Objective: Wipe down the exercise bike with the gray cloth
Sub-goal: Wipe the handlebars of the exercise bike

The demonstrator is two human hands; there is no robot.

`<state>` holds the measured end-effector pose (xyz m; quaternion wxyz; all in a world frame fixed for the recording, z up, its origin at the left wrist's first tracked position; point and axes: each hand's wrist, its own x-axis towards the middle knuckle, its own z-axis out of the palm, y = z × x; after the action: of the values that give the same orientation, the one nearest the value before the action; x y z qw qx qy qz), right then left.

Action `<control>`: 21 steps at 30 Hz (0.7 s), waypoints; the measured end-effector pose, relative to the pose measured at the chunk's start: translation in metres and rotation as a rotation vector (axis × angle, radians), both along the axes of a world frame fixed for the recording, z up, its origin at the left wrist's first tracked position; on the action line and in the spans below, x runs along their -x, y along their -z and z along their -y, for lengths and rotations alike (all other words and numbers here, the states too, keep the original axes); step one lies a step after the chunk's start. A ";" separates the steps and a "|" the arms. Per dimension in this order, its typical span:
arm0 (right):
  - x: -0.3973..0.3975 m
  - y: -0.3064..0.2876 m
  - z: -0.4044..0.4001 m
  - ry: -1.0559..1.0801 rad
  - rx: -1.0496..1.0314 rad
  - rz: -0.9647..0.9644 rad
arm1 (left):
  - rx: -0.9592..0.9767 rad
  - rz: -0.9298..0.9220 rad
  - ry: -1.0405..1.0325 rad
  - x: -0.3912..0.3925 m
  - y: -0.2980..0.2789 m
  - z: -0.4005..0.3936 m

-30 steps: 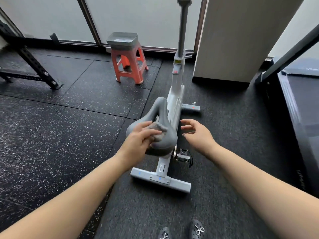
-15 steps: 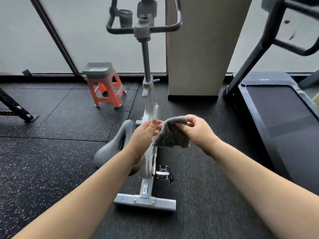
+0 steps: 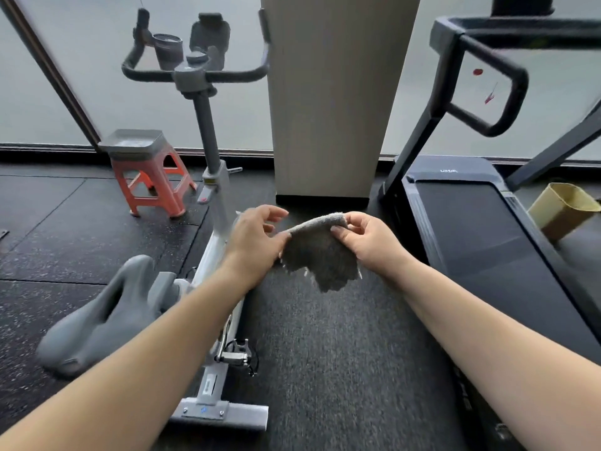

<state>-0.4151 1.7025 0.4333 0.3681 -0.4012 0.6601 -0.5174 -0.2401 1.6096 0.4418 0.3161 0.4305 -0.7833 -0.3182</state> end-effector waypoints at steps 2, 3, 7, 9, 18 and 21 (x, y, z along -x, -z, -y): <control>0.015 0.000 0.010 0.048 0.011 -0.006 | 0.116 -0.034 -0.064 0.019 0.001 -0.007; 0.021 -0.001 0.016 0.059 0.021 -0.002 | 0.119 -0.051 -0.042 0.029 0.002 -0.010; 0.041 -0.003 0.048 0.007 0.064 0.100 | -0.182 -0.144 0.183 0.071 0.004 -0.003; 0.050 -0.003 0.067 -0.050 0.078 0.163 | -0.290 -0.237 0.171 0.089 0.002 0.017; 0.110 -0.021 0.177 -0.084 0.163 0.190 | -0.572 -0.477 0.134 0.148 -0.011 0.144; 0.126 -0.028 0.209 -0.134 0.192 0.309 | -0.629 -0.491 0.237 0.164 -0.019 0.175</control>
<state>-0.5416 1.4939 0.4612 0.4589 -0.3935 0.5152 -0.6076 -0.4042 1.4343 0.4603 0.3078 0.3241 -0.5932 -0.6696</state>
